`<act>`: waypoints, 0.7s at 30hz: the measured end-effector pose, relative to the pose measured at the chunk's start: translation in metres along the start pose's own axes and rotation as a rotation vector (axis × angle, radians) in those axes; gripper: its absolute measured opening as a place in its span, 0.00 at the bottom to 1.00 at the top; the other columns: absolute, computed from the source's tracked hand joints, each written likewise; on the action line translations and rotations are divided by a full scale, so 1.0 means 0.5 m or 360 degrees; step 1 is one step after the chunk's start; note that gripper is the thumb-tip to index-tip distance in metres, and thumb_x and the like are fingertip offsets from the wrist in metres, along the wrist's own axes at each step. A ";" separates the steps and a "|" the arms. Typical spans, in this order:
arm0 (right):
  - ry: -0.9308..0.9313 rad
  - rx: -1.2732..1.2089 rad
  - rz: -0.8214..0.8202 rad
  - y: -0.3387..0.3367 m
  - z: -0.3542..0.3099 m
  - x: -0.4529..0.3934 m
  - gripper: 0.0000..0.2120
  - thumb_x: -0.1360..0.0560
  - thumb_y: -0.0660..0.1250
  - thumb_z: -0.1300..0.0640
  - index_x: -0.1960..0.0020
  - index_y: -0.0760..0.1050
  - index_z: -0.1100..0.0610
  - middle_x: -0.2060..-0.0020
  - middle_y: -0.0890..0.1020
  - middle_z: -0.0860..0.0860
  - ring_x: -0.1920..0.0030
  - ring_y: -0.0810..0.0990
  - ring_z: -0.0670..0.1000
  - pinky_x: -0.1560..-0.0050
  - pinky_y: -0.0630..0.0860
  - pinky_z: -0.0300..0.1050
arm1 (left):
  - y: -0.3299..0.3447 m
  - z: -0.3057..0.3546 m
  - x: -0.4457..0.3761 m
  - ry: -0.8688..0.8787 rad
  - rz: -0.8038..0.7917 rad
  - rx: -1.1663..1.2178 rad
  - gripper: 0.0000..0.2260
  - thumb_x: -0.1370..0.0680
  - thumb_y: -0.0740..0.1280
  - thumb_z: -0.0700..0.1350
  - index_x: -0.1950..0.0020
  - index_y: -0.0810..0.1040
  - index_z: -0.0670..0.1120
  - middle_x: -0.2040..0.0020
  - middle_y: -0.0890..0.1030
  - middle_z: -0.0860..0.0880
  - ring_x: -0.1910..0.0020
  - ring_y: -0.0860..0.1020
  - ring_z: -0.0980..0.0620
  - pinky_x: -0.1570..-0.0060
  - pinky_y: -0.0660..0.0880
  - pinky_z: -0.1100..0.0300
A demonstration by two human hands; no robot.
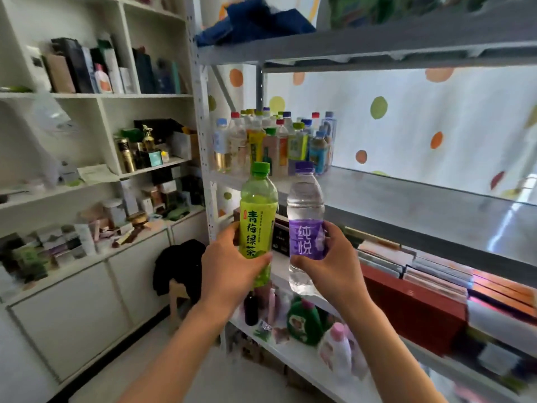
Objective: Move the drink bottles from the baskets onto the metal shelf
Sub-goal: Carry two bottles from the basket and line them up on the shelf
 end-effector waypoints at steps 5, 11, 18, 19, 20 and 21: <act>-0.0006 0.0079 0.0144 -0.005 0.021 -0.061 0.36 0.39 0.81 0.54 0.34 0.71 0.46 0.53 0.83 0.38 0.54 0.83 0.40 0.47 0.82 0.52 | 0.061 -0.003 -0.080 0.0094 -0.0092 0.0116 0.26 0.36 0.80 0.50 0.41 0.76 0.54 0.52 0.81 0.60 0.55 0.79 0.63 0.54 0.77 0.66; 0.0000 0.0162 0.0271 0.022 0.021 -0.145 0.36 0.37 0.81 0.56 0.33 0.70 0.49 0.55 0.80 0.36 0.54 0.82 0.41 0.49 0.81 0.45 | 0.124 -0.042 -0.178 0.0145 -0.0159 0.0292 0.28 0.36 0.81 0.49 0.39 0.75 0.53 0.50 0.82 0.58 0.53 0.80 0.61 0.52 0.80 0.62; 0.0012 0.0169 0.0375 0.060 0.033 -0.259 0.38 0.36 0.81 0.56 0.31 0.67 0.48 0.52 0.83 0.44 0.56 0.83 0.42 0.55 0.81 0.42 | 0.186 -0.074 -0.302 0.0151 -0.0283 0.0406 0.24 0.34 0.79 0.46 0.41 0.74 0.55 0.52 0.79 0.61 0.54 0.77 0.65 0.63 0.71 0.78; 0.0011 0.0172 0.0380 0.062 0.038 -0.276 0.38 0.36 0.81 0.55 0.30 0.67 0.48 0.51 0.83 0.45 0.56 0.83 0.42 0.55 0.80 0.41 | 0.194 -0.073 -0.320 0.0149 -0.0280 0.0419 0.24 0.34 0.79 0.45 0.42 0.73 0.55 0.53 0.78 0.62 0.56 0.76 0.67 0.66 0.70 0.79; 0.0012 0.0177 0.0387 0.064 0.043 -0.293 0.38 0.36 0.81 0.55 0.30 0.67 0.48 0.51 0.83 0.45 0.56 0.83 0.42 0.55 0.81 0.41 | 0.202 -0.071 -0.336 0.0137 -0.0276 0.0441 0.24 0.34 0.79 0.45 0.43 0.72 0.55 0.54 0.77 0.63 0.57 0.75 0.68 0.66 0.70 0.79; 0.0017 0.0178 0.0392 0.064 0.049 -0.309 0.38 0.36 0.80 0.55 0.30 0.67 0.48 0.51 0.84 0.45 0.57 0.83 0.42 0.54 0.81 0.42 | 0.209 -0.069 -0.350 0.0120 -0.0278 0.0460 0.24 0.34 0.79 0.45 0.43 0.72 0.55 0.54 0.77 0.63 0.57 0.75 0.69 0.66 0.70 0.79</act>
Point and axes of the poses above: each hand's wrist, its own x-axis away from the middle knuckle, its own y-axis out of the palm, z = x × y, the point moved 1 cm from there along -x, towards the middle knuckle
